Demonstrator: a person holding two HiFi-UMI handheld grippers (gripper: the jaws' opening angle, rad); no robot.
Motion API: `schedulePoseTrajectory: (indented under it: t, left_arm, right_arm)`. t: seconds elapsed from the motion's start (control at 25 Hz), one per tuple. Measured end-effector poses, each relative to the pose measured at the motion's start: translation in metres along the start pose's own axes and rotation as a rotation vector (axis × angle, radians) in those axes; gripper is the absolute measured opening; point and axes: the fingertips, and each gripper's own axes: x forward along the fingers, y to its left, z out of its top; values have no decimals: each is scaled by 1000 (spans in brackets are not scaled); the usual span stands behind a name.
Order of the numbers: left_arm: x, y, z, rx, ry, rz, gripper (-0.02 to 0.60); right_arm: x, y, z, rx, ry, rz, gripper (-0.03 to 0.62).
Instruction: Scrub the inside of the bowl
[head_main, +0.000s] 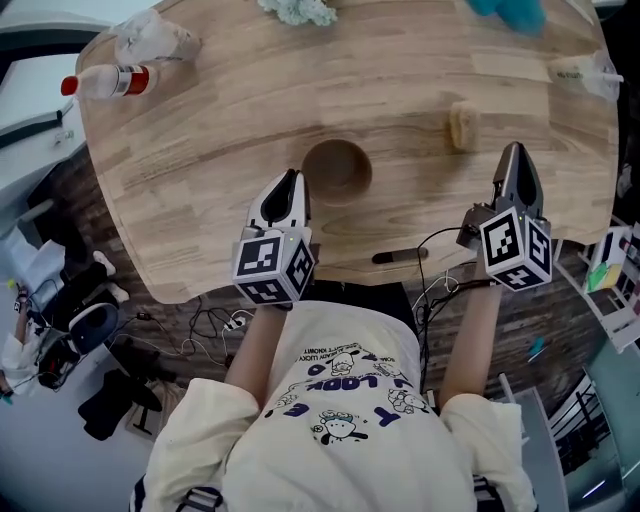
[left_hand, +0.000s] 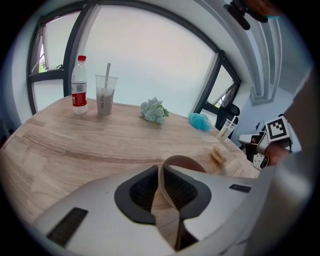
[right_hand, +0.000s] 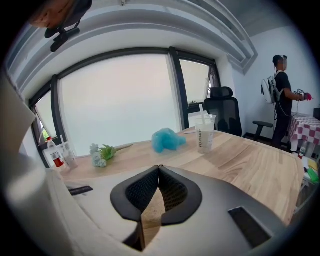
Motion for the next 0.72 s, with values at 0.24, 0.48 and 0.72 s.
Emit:
schedulePoseTrajectory:
  t: [0.24, 0.48, 0.72]
  left_arm:
    - [7, 2, -5, -14, 18, 39, 72]
    - [13, 2, -8, -30, 33, 57, 104]
    - [18, 1, -14, -35, 61, 60, 104]
  right_arm:
    - [22, -9, -10, 8, 51, 31, -2]
    - [34, -8, -17, 21, 72, 67, 14]
    - [42, -3, -24, 32, 98, 96, 57]
